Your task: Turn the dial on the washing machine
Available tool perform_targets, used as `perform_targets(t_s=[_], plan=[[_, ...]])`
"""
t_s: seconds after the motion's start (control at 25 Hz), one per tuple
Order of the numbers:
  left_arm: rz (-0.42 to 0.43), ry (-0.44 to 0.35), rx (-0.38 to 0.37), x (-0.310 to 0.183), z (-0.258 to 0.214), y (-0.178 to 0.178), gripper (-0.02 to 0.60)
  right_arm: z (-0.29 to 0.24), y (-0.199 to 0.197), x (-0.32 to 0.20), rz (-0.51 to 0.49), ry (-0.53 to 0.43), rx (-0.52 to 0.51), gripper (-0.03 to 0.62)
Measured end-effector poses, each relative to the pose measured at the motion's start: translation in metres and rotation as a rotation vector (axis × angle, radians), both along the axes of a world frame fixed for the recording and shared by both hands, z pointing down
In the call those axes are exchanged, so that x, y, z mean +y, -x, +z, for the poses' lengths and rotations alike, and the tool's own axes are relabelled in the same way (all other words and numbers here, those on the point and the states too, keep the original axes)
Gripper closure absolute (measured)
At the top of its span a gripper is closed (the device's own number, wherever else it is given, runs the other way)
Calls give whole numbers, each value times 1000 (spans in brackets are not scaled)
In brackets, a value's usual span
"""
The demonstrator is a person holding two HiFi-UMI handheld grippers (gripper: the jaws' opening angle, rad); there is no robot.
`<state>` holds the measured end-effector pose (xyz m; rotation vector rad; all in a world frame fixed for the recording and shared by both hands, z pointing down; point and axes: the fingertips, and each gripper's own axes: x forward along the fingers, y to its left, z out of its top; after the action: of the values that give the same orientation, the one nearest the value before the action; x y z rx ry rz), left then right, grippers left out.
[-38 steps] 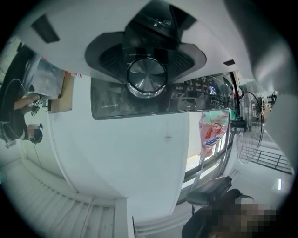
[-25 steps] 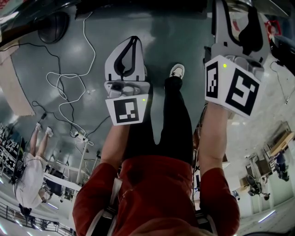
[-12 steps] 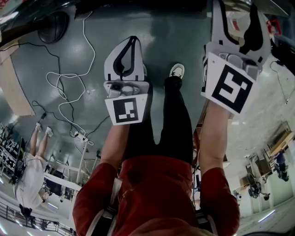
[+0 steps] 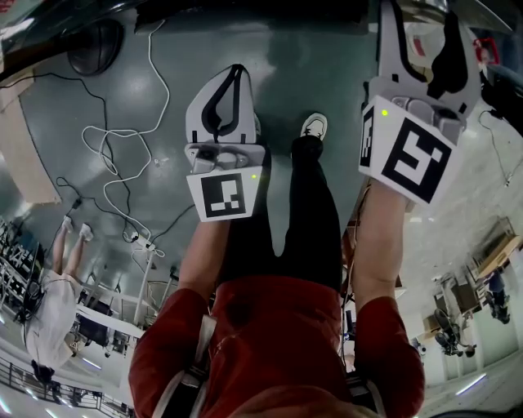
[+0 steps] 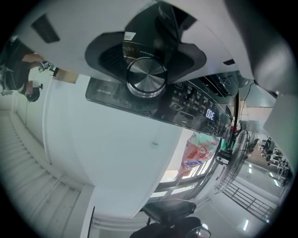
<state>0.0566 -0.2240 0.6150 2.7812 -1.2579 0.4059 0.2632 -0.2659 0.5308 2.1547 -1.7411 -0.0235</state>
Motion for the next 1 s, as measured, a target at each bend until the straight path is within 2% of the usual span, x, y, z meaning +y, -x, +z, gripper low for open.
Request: perform_targets(t_s=[0.12, 0.32, 0.56, 0.84, 1.0], plan=[[2, -2, 2, 0, -1, -2, 572, -1, -1, -1, 0, 3, 11, 318], [2, 1, 0, -1, 2, 1, 572, 1, 3, -3, -11, 20, 98, 318], [4, 17, 13, 4, 4, 1, 572, 2, 7, -2, -22, 58, 234, 319], [25, 30, -4, 8, 8, 1, 572, 8, 9, -1, -12, 155, 426, 318], [40, 40, -7, 15, 10, -8, 572, 8, 6, 0, -13, 157, 515, 319]])
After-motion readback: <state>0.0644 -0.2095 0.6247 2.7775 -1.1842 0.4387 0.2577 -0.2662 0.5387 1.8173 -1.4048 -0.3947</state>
